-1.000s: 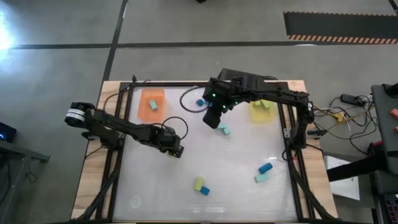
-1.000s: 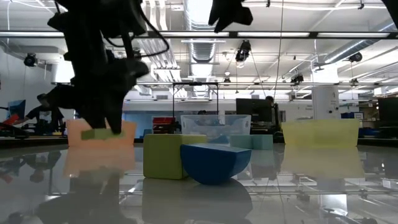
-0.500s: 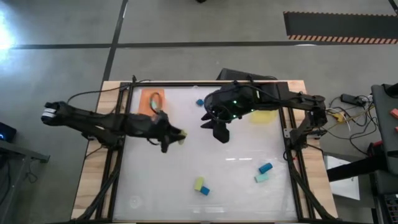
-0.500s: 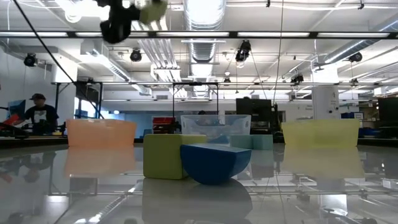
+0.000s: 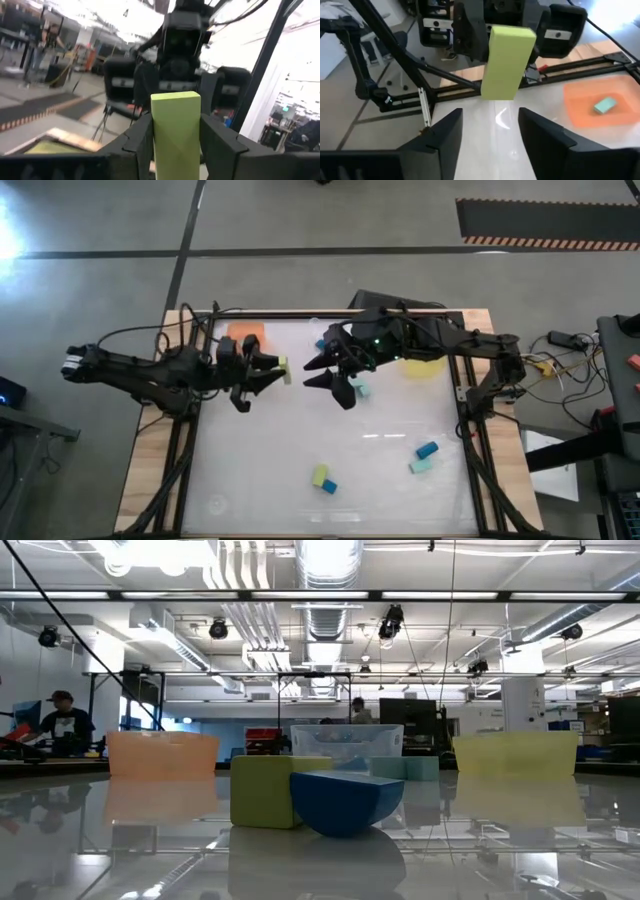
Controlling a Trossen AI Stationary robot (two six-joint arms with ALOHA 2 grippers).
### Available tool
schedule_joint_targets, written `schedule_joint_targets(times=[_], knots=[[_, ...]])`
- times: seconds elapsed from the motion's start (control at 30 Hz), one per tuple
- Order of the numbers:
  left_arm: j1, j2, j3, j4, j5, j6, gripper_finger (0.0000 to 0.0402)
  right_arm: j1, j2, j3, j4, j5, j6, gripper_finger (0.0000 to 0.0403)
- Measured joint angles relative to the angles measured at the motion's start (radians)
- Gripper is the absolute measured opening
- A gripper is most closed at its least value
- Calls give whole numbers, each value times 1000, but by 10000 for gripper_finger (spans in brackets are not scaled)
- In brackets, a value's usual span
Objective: Sort & place blocks by color
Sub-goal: Put the top green rectangle block into the yellow bin
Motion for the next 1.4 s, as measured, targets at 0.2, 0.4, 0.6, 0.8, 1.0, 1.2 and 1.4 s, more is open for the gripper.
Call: schedule_joint_targets(times=[0.2,0.4,0.6,0.8,1.0,1.2,1.4], knots=[[0,56,6,97,34,16,121,0,0,-11,50,0,1,219],[0,122,4,259,78,41,121,0,0,-14,61,0,14,235],[10,170,11,325,84,96,121,0,0,-24,65,-8,21,240],[15,182,8,348,83,94,121,0,0,-43,92,-26,27,232],[15,182,3,345,83,94,121,0,0,-63,116,-26,27,211],[15,182,0,344,83,92,121,0,0,-65,145,-26,12,170],[16,182,0,344,82,92,121,0,0,-65,146,-25,13,120]])
